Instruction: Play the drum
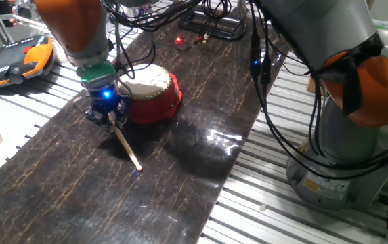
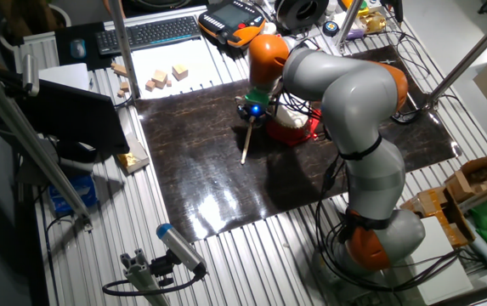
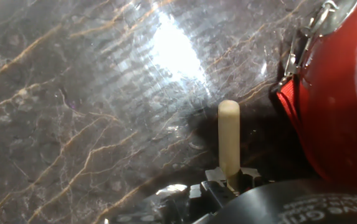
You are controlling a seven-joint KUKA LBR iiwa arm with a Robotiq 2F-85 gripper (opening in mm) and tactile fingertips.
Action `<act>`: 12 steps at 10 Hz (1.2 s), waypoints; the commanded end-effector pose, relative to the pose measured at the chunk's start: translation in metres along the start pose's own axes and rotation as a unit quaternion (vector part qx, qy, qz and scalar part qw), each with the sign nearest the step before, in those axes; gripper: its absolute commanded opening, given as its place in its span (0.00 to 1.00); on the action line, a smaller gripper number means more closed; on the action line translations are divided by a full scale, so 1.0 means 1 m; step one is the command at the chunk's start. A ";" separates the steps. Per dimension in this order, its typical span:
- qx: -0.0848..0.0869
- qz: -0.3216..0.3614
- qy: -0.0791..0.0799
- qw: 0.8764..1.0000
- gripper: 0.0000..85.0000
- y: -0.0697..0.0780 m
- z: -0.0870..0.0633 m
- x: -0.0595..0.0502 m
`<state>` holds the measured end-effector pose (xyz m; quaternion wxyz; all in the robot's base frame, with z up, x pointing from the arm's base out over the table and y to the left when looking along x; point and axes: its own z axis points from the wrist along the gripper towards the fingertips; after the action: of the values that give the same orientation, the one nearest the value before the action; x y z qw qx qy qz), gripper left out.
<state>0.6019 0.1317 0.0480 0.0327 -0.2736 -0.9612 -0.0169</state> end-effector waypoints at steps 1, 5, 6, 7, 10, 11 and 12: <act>0.000 0.001 0.000 1.000 0.31 0.000 0.001 -0.001; 0.011 0.002 -0.004 1.000 0.29 0.000 0.001 0.000; 0.014 0.002 -0.006 1.000 0.29 0.000 -0.003 0.001; 0.019 0.004 -0.007 1.000 0.29 -0.002 -0.010 0.003; 0.032 -0.016 -0.011 0.999 0.15 -0.011 -0.040 0.010; 0.031 -0.017 -0.010 0.999 0.07 -0.014 -0.049 0.009; 0.031 -0.013 -0.011 0.999 0.01 -0.017 -0.059 0.008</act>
<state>0.5901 0.1166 0.1094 0.0311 -0.2588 -0.9653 0.0168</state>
